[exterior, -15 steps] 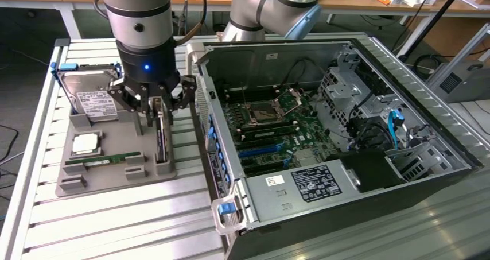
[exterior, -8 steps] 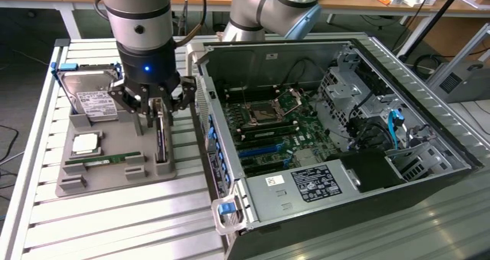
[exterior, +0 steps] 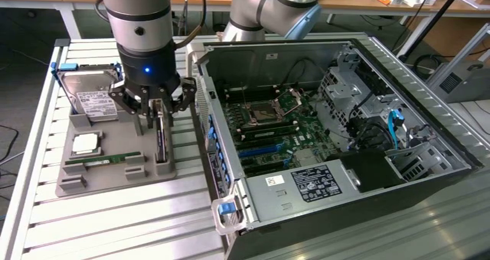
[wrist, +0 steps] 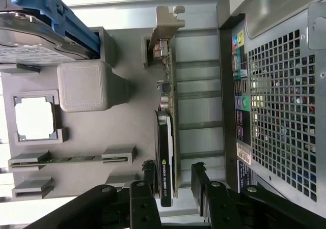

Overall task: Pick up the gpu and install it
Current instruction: 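Pick up the gpu and move the gpu toward the slot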

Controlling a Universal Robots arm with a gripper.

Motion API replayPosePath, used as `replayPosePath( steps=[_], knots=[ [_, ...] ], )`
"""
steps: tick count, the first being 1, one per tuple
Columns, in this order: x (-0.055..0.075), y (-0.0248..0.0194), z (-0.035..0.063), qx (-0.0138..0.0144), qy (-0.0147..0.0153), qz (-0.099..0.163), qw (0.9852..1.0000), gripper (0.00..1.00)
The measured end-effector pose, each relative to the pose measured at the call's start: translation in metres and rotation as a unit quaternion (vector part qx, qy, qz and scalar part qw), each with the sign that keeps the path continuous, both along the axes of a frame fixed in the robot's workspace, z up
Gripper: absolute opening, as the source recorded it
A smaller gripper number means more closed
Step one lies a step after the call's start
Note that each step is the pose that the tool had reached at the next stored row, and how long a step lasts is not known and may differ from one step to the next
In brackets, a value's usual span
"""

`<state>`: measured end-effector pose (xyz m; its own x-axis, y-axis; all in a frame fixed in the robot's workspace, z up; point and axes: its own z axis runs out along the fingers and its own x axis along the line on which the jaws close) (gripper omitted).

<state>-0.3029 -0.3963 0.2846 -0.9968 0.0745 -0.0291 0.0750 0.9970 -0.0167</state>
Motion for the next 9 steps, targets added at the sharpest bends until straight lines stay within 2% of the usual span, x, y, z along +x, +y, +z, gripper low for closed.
replayPosePath(
  steps=[9],
  knots=[
    [0.0,0.0,-0.0021,-0.0014,0.0,0.0,1.0,0.42]
  ],
)
